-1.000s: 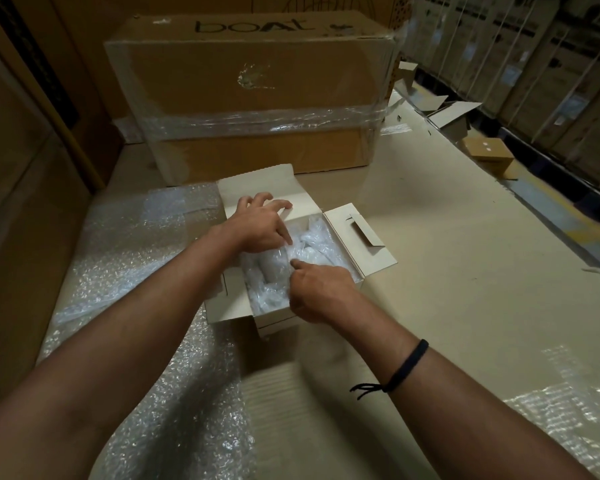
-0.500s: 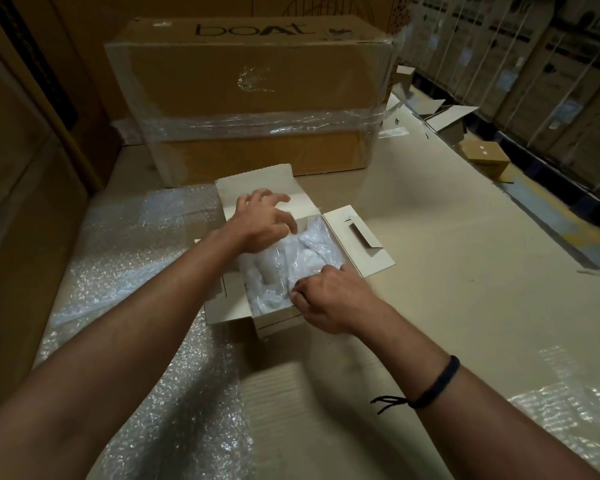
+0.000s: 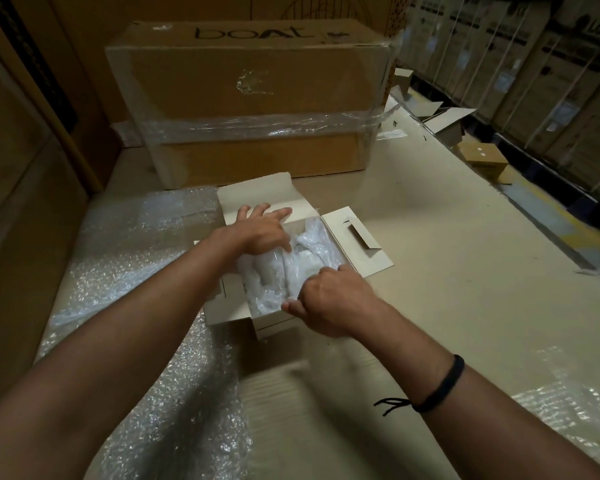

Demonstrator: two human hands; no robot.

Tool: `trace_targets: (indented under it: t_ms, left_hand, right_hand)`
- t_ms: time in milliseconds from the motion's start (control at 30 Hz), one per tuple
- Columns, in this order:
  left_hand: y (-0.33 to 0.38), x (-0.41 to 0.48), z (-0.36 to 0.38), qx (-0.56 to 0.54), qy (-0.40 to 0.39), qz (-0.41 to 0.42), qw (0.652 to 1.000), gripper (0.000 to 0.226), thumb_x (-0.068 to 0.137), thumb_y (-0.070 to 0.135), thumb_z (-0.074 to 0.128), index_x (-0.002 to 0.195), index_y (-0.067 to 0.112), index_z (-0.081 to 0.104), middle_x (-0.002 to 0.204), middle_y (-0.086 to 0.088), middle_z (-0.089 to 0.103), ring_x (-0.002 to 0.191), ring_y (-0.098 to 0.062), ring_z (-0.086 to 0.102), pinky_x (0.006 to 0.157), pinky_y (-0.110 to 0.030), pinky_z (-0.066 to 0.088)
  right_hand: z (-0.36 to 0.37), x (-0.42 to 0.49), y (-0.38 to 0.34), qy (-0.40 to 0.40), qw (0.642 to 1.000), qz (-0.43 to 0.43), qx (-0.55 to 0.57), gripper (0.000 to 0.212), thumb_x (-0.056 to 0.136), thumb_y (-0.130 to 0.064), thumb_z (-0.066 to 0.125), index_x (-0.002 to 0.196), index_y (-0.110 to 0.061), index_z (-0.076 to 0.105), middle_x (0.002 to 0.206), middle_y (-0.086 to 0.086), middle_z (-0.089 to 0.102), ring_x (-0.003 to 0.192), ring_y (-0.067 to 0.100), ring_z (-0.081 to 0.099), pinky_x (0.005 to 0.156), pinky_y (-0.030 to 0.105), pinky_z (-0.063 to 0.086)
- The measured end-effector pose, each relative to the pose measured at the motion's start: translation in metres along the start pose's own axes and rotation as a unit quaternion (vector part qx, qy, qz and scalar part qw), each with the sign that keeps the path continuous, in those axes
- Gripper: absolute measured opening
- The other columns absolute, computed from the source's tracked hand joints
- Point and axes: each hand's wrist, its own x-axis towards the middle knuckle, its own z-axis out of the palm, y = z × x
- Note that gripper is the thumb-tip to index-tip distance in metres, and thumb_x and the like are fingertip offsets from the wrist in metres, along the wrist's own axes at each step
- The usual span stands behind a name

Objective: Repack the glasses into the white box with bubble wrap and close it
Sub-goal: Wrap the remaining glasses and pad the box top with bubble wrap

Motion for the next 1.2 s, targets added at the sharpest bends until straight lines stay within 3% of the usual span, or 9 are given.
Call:
trace_targets:
  t_ms: [167,300,500,600,733,900,1033,1133,1200]
  left_hand:
    - [-0.005,-0.013,-0.008,-0.076,0.163,0.028,0.983,0.041,0.071,0.041,0.035,0.092,0.035,0.07,0.148,0.002,0.041,0.137,-0.024,0.024,0.107,-0.045,0.012]
    - [-0.007,-0.011,0.005,0.025,0.055,0.019,0.998,0.045,0.086,0.048,0.031,0.111,0.042,0.068,0.16,0.002,0.015,0.145,-0.026,0.005,0.113,-0.053,-0.002]
    - [-0.002,0.0,0.007,0.055,0.007,-0.012,0.998,0.039,0.096,0.048,0.038,0.121,0.035,0.065,0.162,0.005,-0.003,0.147,-0.023,-0.012,0.112,-0.056,-0.013]
    - [0.003,0.003,0.005,0.037,0.009,-0.02,0.999,0.035,0.094,0.039,0.044,0.118,0.031,0.068,0.162,0.005,0.002,0.147,-0.024,-0.007,0.114,-0.055,-0.009]
    - [0.001,0.001,-0.001,-0.006,0.121,0.002,0.993,0.021,0.083,0.024,0.064,0.097,0.037,0.073,0.152,0.004,0.034,0.139,-0.024,0.02,0.107,-0.045,0.013]
    - [0.007,-0.002,0.002,0.147,0.214,0.034,0.965,0.007,0.079,0.032,0.071,0.084,0.03,0.075,0.143,0.003,0.047,0.133,-0.026,0.03,0.103,-0.046,0.021]
    - [0.011,0.005,0.004,0.119,0.163,0.018,0.979,0.015,0.083,0.028,0.064,0.092,0.026,0.076,0.149,0.003,0.039,0.137,-0.028,0.025,0.106,-0.049,0.02]
    - [0.006,0.007,0.0,0.021,0.1,-0.013,0.995,0.029,0.083,0.032,0.062,0.11,0.025,0.072,0.156,0.006,0.027,0.142,-0.026,0.016,0.11,-0.049,0.011]
    - [0.004,0.005,-0.004,-0.029,0.065,-0.035,0.997,0.043,0.081,0.037,0.064,0.123,0.026,0.065,0.158,0.005,0.021,0.145,-0.023,0.01,0.113,-0.049,0.005]
  right_hand:
    - [0.011,0.005,0.004,-0.032,0.999,0.017,0.035,0.06,0.099,-0.058,0.016,0.08,-0.016,0.054,0.105,0.006,0.066,0.109,0.023,0.055,0.095,0.042,0.032]
    - [0.01,0.004,0.007,-0.051,0.998,0.0,0.04,0.065,0.099,-0.059,0.016,0.101,-0.017,0.066,0.11,0.006,0.065,0.11,0.023,0.053,0.096,0.042,0.032]
    - [0.006,0.0,0.011,0.057,0.99,0.004,0.13,0.047,0.101,-0.046,0.034,0.062,-0.021,0.042,0.073,0.003,0.052,0.071,0.023,0.048,0.065,0.032,0.034]
    - [0.015,0.006,0.005,-0.012,0.987,0.028,0.159,0.046,0.098,-0.054,0.033,0.07,-0.02,0.044,0.093,0.013,0.06,0.086,0.029,0.058,0.067,0.033,0.04]
    - [0.014,0.008,0.005,-0.039,0.989,0.031,0.14,0.055,0.096,-0.063,0.024,0.075,-0.018,0.048,0.103,0.015,0.062,0.098,0.034,0.058,0.075,0.037,0.042]
    - [0.009,0.005,0.01,-0.095,0.981,0.018,0.168,0.06,0.097,-0.062,0.024,0.076,-0.015,0.055,0.091,0.007,0.06,0.091,0.029,0.059,0.081,0.042,0.049]
    - [-0.007,-0.002,0.03,-0.088,0.972,0.031,0.216,0.047,0.101,-0.048,0.034,0.075,-0.014,0.054,0.075,0.003,0.056,0.076,0.024,0.055,0.075,0.039,0.048]
    - [-0.009,-0.003,0.04,-0.099,0.972,0.035,0.211,0.033,0.099,-0.037,0.037,0.106,-0.022,0.066,0.108,0.004,0.068,0.102,0.024,0.06,0.09,0.039,0.048]
    - [-0.005,-0.001,0.037,-0.094,0.974,0.035,0.205,0.043,0.097,-0.03,0.036,0.138,-0.029,0.05,0.132,0.004,0.06,0.121,0.025,0.053,0.1,0.038,0.043]
